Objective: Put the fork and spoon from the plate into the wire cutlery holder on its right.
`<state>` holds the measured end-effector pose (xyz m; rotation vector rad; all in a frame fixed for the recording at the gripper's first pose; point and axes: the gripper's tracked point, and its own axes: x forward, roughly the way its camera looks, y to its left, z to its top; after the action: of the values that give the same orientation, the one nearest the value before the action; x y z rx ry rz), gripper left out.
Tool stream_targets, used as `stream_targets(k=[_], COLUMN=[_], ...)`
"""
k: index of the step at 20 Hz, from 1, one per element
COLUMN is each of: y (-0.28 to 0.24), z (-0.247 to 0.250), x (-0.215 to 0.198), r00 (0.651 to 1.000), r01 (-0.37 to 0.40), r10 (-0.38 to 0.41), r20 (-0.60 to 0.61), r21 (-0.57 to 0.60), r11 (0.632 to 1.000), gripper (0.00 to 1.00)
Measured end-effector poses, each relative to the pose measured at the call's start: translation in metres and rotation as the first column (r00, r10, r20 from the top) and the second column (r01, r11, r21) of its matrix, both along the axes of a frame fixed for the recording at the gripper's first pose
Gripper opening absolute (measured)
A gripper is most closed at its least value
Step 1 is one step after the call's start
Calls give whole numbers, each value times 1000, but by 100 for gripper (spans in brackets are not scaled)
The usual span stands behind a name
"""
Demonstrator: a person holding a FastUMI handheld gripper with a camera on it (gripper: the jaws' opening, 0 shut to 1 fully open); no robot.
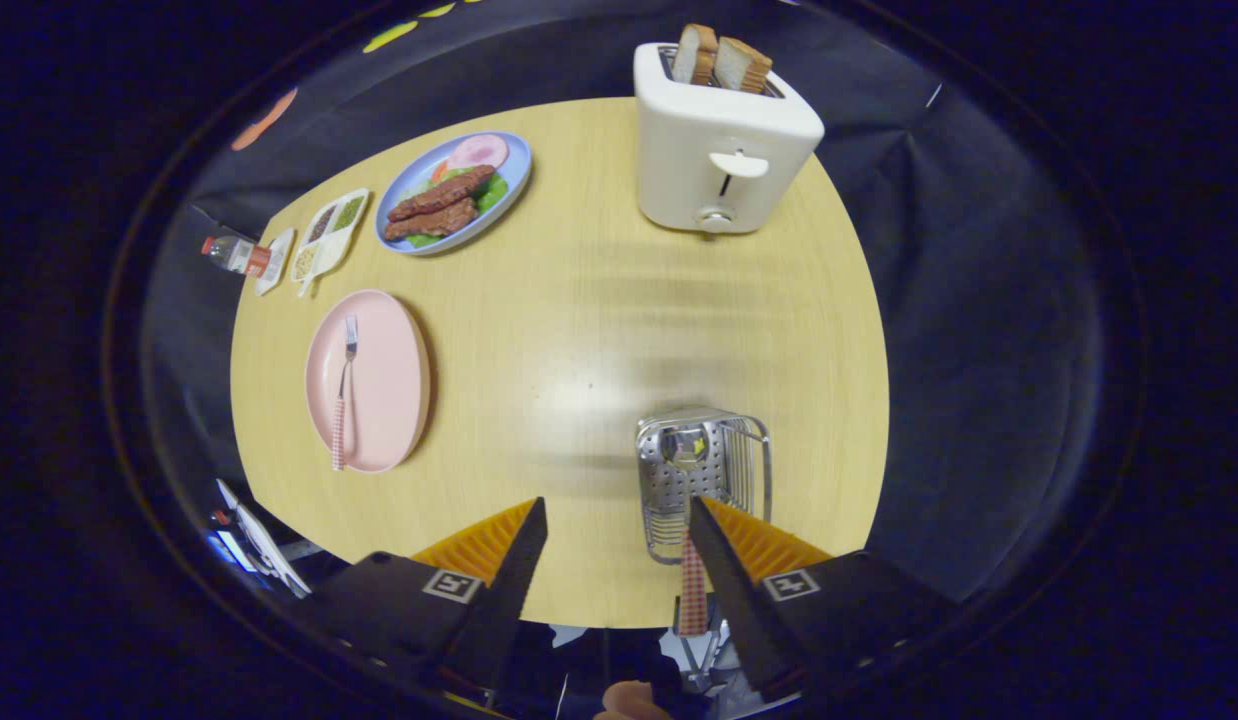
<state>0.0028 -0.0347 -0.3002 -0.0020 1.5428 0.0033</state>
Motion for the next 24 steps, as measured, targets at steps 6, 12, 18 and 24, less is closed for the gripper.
stream_targets(k=[6, 12, 18, 24], y=[59, 131, 193, 230], z=[26, 28, 9, -25], x=[2, 6, 6, 13], r00=[986, 941, 916, 902], r01=[-68, -110, -92, -27], r10=[73, 121, 92, 9], r20=[146, 315, 390, 433], r21=[-41, -53, -18, 37], r11=[997, 993, 996, 999], gripper=[97, 98, 97, 97])
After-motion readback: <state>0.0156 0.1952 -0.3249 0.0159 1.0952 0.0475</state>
